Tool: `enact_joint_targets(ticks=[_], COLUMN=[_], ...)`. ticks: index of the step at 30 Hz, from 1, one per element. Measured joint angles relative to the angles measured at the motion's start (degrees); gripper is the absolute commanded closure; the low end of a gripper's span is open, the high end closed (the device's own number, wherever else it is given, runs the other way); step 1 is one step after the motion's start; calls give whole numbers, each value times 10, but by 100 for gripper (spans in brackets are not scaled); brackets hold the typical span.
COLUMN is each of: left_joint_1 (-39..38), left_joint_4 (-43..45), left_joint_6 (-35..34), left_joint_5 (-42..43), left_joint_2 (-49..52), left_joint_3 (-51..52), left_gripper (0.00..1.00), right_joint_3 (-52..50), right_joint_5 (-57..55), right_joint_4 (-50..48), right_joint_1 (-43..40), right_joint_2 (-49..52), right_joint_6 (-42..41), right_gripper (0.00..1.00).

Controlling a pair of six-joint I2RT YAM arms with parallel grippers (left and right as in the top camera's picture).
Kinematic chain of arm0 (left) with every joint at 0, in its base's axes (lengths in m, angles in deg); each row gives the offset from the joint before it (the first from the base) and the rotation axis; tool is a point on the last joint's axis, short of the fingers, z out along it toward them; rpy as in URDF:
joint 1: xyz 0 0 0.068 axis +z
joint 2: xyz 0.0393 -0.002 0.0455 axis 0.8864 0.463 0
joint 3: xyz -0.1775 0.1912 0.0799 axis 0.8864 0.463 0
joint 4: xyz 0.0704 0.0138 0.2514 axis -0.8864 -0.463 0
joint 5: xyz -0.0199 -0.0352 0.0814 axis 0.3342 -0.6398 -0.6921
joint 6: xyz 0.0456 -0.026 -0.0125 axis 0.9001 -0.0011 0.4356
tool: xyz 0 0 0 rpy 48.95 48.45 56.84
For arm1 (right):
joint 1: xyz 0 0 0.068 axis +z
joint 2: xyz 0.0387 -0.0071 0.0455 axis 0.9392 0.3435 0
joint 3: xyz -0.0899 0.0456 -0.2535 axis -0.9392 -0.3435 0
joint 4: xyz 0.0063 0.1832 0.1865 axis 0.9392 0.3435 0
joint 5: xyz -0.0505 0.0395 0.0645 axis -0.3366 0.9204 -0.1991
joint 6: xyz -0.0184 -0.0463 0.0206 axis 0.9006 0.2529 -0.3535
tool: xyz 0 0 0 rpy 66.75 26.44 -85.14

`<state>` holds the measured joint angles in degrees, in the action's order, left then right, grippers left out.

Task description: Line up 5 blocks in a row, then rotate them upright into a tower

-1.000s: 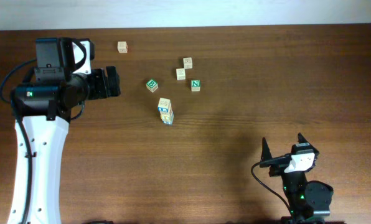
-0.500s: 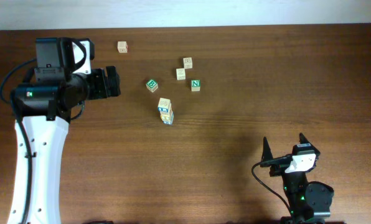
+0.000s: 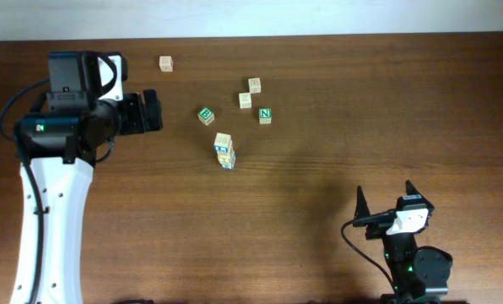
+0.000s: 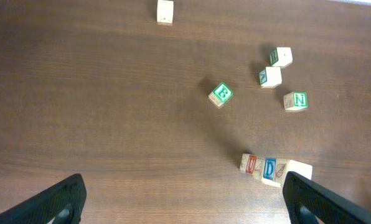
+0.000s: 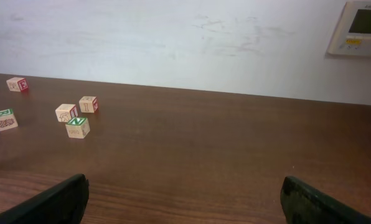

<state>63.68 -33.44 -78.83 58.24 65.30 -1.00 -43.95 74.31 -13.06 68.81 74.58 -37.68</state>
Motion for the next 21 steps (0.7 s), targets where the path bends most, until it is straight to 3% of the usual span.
enact_joint_targets(ticks=[5, 16, 21], left_joint_1=[0, 1, 5], left_joint_4=[141, 559, 633], left_joint_6=[31, 110, 134], left_joint_5=[-7, -16, -27], left_joint_2=[-80, -456, -581], left_joint_3=[124, 616, 751], left_gripper=[1, 1, 1], right_joint_3=[0, 0, 0], right_joint_5=[0, -2, -2], right_joint_4=[0, 0, 0], right_joint_1=[0, 0, 0], right_joint_2=[0, 0, 0], right_joint_6=[0, 0, 0], right_gripper=[2, 2, 2])
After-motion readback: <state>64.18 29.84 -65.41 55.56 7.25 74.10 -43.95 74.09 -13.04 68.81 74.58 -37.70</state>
